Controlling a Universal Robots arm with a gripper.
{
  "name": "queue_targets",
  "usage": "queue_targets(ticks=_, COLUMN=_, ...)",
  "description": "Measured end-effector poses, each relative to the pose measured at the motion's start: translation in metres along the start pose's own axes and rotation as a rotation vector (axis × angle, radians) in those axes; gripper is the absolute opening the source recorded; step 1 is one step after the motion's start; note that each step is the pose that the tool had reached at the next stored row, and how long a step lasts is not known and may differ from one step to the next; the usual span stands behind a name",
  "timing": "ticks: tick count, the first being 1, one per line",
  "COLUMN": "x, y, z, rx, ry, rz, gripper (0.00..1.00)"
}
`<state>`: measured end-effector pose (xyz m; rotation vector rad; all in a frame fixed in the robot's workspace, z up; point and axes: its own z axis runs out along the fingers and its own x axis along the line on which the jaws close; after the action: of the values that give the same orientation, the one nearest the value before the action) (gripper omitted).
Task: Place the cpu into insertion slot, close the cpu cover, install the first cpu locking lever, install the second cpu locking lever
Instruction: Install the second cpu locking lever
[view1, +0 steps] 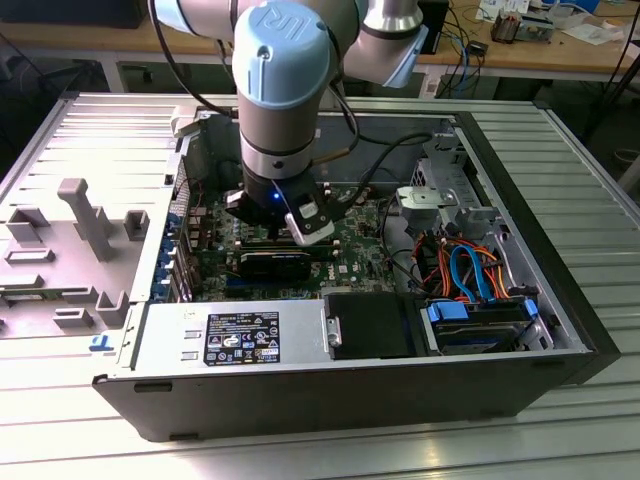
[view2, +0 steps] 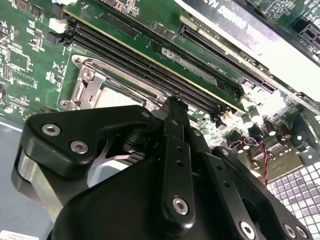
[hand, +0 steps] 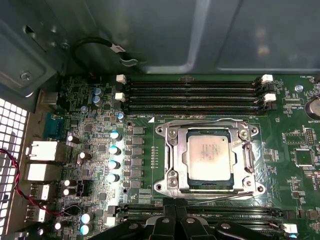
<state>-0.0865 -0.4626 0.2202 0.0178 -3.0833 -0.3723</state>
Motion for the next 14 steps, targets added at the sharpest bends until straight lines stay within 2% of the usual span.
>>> queue_targets(ticks=6, x=0.0008, y=-0.0008, z=0.0033, rx=-0.0019, ry=0.0026, rz=0.001, gripper=0.11)
queue_targets(ticks=14, x=0.003, y=-0.0017, z=0.0072, rx=-0.0148, ry=0.0042, rz=0.001, gripper=0.11)
